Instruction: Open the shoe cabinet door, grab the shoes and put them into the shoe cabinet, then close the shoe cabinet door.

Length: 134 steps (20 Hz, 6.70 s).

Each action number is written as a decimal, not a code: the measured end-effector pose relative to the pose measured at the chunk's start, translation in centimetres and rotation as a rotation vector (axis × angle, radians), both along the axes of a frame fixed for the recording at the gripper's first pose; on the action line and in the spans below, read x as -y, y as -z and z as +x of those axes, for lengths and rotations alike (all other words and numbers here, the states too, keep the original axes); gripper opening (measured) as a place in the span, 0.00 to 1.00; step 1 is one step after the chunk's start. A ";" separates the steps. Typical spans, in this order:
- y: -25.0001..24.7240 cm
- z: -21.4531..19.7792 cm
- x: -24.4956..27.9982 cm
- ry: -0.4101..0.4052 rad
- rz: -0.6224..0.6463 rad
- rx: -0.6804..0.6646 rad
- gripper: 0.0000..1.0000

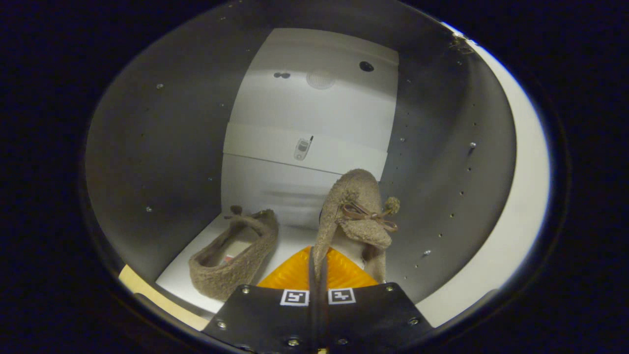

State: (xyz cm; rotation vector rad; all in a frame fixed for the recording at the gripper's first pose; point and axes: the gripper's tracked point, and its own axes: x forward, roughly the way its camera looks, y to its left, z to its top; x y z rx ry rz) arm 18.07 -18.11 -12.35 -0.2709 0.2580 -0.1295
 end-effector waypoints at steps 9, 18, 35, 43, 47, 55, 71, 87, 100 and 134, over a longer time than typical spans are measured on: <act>2.1 2.0 1.4 0.026 0.012 -0.034 0.05; -0.7 1.5 1.3 0.040 0.025 0.053 0.18; -4.9 -11.3 -2.2 0.092 0.068 0.124 0.18; -8.1 -22.6 -2.2 0.170 0.080 0.198 0.40; -11.3 -27.4 -0.7 0.200 0.072 0.242 0.67; -17.8 -37.5 5.0 0.206 0.044 0.363 0.83; -19.4 -46.4 18.9 0.151 0.058 0.357 0.83; -15.4 -42.9 16.0 -0.019 0.268 0.259 0.84; -12.5 -37.2 0.4 -0.282 0.403 0.175 0.84; -9.3 -17.0 -17.5 -0.225 0.377 0.187 0.99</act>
